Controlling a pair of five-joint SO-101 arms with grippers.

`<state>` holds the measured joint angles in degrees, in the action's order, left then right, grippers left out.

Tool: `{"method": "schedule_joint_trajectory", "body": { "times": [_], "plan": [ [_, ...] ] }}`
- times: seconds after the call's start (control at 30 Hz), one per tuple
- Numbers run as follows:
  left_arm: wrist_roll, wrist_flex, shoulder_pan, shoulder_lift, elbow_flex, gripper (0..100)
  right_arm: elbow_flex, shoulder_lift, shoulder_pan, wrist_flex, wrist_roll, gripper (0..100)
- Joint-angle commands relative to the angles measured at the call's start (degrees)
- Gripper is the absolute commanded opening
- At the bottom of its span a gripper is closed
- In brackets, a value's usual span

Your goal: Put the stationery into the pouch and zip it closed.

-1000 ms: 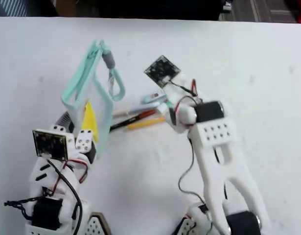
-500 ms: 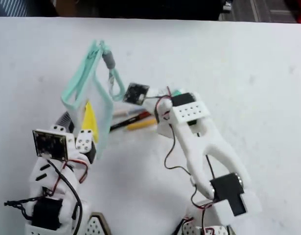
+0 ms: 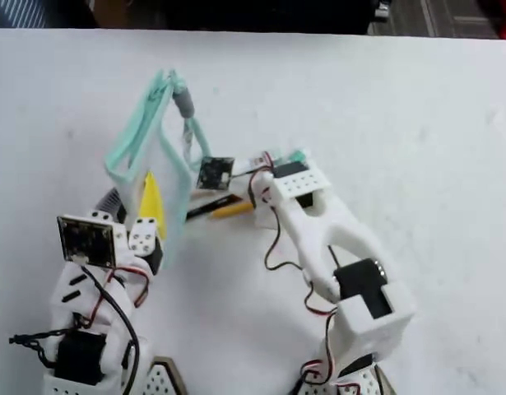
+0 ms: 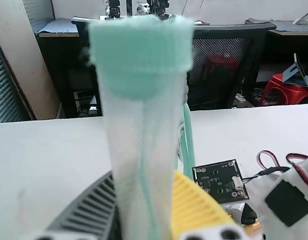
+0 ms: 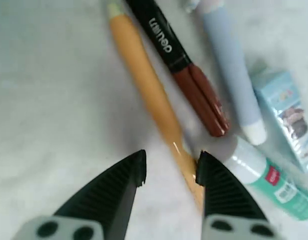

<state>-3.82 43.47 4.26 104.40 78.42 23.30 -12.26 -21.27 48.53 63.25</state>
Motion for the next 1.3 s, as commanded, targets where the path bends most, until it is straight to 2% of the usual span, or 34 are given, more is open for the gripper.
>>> {"method": "schedule_joint_trajectory", "body": {
  "times": [0.0, 0.3, 0.47, 0.57, 0.73, 0.87, 1.07, 1.27],
  "plan": [
    [-0.44, -1.85, 0.22, 0.48, -0.62, 2, -1.67, -0.92, -0.13, -2.59, 0.79, 15.2],
    [-0.53, -1.58, 0.57, 0.48, -0.62, 2, -1.67, -1.45, -1.54, -4.0, 2.99, 14.9],
    [-0.53, -1.58, 0.48, 0.48, -0.62, 2, -1.41, -1.54, -1.54, -3.91, 3.87, 1.7],
    [-0.53, -1.58, 0.4, 0.48, -0.62, 2, -1.32, -1.54, -0.92, -2.59, 4.31, 2.9],
    [-0.53, -1.58, 0.48, 0.48, -0.62, 2, -1.76, 0.75, 3.74, 1.71, 4.31, 1.7],
    [-0.53, -2.11, 0.84, 0.48, -0.97, 2, -1.58, 9.27, 9.63, 6.99, 4.4, 1.7],
    [-0.26, -3.43, 9.54, 0.48, -0.88, 3, -1.41, 28.35, 15.78, 14.81, 2.64, 1.7],
    [-0.09, -1.58, 23.78, 0.48, -0.53, 3, -1.58, 44.88, 22.64, 14.9, -13.27, 1.7]
  ]
}}
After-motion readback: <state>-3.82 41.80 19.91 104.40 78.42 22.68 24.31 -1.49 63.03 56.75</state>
